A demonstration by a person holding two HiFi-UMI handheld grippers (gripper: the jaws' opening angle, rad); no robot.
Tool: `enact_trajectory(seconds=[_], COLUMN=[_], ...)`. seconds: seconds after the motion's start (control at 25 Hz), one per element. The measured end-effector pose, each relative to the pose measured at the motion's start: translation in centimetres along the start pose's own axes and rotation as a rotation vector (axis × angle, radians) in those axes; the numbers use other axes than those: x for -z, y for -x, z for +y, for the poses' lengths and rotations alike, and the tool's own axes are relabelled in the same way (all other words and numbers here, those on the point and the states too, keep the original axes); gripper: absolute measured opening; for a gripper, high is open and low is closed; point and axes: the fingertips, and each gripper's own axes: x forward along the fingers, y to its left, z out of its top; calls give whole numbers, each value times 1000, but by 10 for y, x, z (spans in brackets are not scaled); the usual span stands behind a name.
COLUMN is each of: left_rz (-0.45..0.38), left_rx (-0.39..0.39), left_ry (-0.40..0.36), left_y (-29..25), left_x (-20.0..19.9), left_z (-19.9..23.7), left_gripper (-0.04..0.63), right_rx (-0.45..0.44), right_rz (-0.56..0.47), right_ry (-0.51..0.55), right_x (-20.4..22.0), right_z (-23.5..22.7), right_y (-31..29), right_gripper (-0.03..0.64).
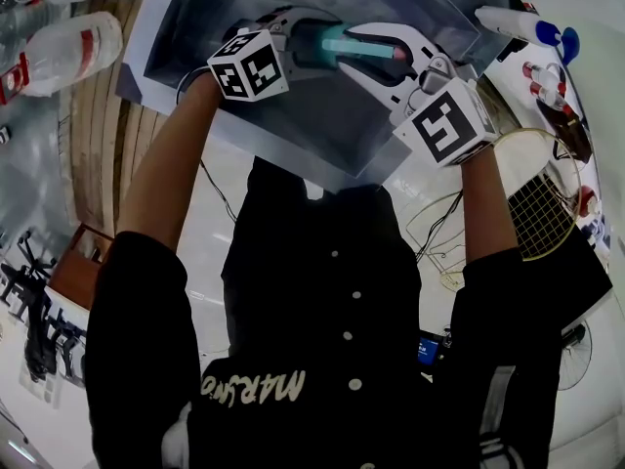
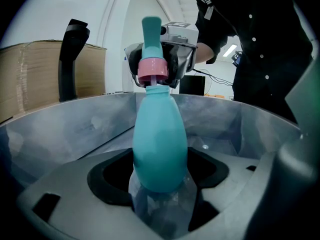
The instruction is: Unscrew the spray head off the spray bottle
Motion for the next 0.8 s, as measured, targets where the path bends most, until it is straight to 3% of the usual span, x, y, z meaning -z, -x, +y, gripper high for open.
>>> enact_trajectory(seconds=[0.8], left_rz=[2], left_rx=[-50], left_ry=[13], left_y=[14], left_x=[-19], left_z=[-5], left_gripper=[385], right_rx=[63], right_rz=[-55], right_ry=[-68], right_x=[-40], right_z=[-5], right_y=[55], right_gripper=[149])
